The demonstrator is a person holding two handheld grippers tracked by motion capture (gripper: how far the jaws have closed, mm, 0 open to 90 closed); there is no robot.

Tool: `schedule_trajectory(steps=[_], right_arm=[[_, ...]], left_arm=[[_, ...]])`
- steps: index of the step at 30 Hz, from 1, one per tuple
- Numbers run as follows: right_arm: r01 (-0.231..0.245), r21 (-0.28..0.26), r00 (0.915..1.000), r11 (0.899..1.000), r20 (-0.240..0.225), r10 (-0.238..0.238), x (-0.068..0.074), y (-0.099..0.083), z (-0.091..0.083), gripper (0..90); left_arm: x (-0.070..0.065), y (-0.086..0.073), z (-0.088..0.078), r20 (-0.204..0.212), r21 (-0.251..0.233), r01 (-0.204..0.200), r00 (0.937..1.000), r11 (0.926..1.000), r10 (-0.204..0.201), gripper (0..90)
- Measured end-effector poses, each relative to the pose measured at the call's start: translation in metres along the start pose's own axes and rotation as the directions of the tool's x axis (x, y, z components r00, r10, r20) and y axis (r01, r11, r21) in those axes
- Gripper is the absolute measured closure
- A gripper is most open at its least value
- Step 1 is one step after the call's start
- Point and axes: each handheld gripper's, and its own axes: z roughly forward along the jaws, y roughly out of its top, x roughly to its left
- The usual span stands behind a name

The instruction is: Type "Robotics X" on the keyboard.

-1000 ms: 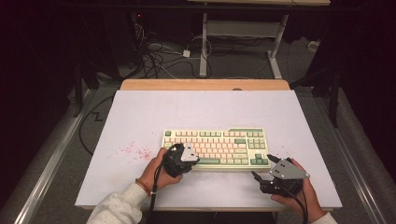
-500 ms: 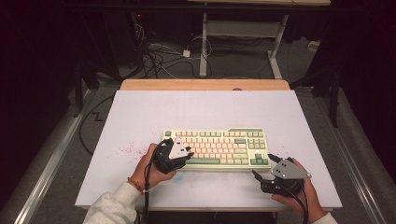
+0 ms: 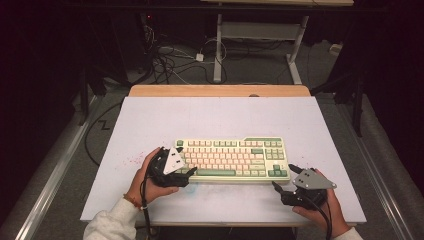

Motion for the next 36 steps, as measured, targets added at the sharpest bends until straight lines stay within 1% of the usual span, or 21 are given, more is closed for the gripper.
schedule_trajectory(steps=[1,4,6,10,13,15,17,20,22,24,26,28,29,30,31,32,33,34,35,36], right_arm=[[0.0,0.001,1.0,1.0,0.001,0.0,0.0,0.0,0.0,24.5],[-0.004,0.003,1.0,1.0,0.002,0.004,-0.001,0.0,0.0,24.5],[-0.009,0.003,1.0,1.0,0.0,0.009,-0.002,0.0,0.0,24.5],[-0.015,0.005,0.9999,1.0,0.002,0.015,-0.003,0.0,0.001,25.5],[-0.023,0.001,0.9997,1.0,0.01,0.023,-0.005,0.0,0.0,26.1],[-0.035,0.001,0.9994,0.999,-0.004,0.035,-0.007,0.0,0.0,26.5],[-0.037,-0.003,0.9991,0.999,-0.018,0.037,-0.008,0.0,0.0,27.2],[-0.041,-0.007,0.9985,0.999,-0.037,0.041,-0.01,0.002,0.0,29.8],[-0.042,-0.009,0.9981,0.999,-0.046,0.041,-0.011,0.003,0.0,32.7],[-0.043,-0.011,0.9976,0.999,-0.054,0.042,-0.012,0.004,0.0,36.9],[-0.044,-0.013,0.9976,0.999,-0.055,0.043,-0.013,0.007,0.001,41.5],[-0.048,-0.012,0.9969,0.999,-0.063,0.047,-0.014,0.01,0.002,48.0],[-0.045,-0.006,0.9975,0.999,-0.055,0.045,-0.015,0.012,0.003,50.7],[-0.046,-0.004,0.9972,0.999,-0.059,0.046,-0.015,0.014,0.004,54.9],[-0.046,-0.002,0.9966,0.999,-0.07,0.045,-0.016,0.016,0.005,59.2],[-0.039,0.004,0.9966,0.999,-0.072,0.04,-0.016,0.018,0.007,62.4],[-0.045,0.014,0.9962,0.999,-0.074,0.046,-0.016,0.02,0.008,66.1],[-0.057,0.018,0.9944,0.998,-0.088,0.058,-0.016,0.023,0.01,69.9],[-0.058,0.019,0.9928,0.998,-0.104,0.06,-0.016,0.025,0.012,72.9],[-0.048,0.023,0.9928,0.999,-0.109,0.051,-0.014,0.028,0.013,74.4]], left_arm=[[0.001,-0.003,-0.001,-0.004,0.003,0.012,0.9999,0.9999,-0.012,20.7],[0.004,-0.013,-0.004,-0.02,0.015,0.024,0.9995,0.9996,-0.023,19.3],[0.004,-0.019,-0.005,-0.037,0.029,0.022,0.9991,0.9993,-0.021,18.7],[0.005,-0.029,-0.009,-0.052,0.046,0.022,0.9985,0.9987,-0.019,18.6],[0.005,-0.035,-0.012,-0.059,0.058,0.032,0.9979,0.9978,-0.029,18.6],[0.005,-0.039,-0.014,-0.061,0.062,0.039,0.9975,0.9973,-0.035,18.6],[0.005,-0.041,-0.016,-0.069,0.065,0.037,0.9971,0.9972,-0.032,18.6],[0.005,-0.046,-0.019,-0.073,0.074,0.044,0.9966,0.9963,-0.039,18.6],[0.005,-0.05,-0.02,-0.066,0.077,0.059,0.9963,0.9952,-0.054,18.6],[0.004,-0.053,-0.021,-0.07,0.082,0.062,0.996,0.9947,-0.057,18.6],[0.004,-0.056,-0.022,-0.073,0.097,0.06,0.9959,0.9935,-0.053,18.6],[0.005,-0.059,-0.023,-0.074,0.1,0.066,0.9955,0.9927,-0.059,18.7],[0.005,-0.06,-0.024,-0.078,0.098,0.071,0.995,0.9926,-0.064,18.6],[0.005,-0.06,-0.025,-0.078,0.099,0.078,0.9945,0.9921,-0.07,18.6],[0.005,-0.061,-0.025,-0.085,0.104,0.079,0.9939,0.9914,-0.071,18.6],[0.005,-0.061,-0.025,-0.09,0.114,0.079,0.9935,0.9903,-0.069,18.6],[0.006,-0.061,-0.024,-0.092,0.119,0.081,0.9933,0.9896,-0.071,18.6],[0.006,-0.061,-0.024,-0.093,0.121,0.083,0.9931,0.9892,-0.072,18.6],[0.006,-0.061,-0.024,-0.094,0.118,0.085,0.9928,0.9894,-0.074,18.6],[0.006,-0.061,-0.025,-0.093,0.116,0.085,0.9928,0.9896,-0.075,18.6]])
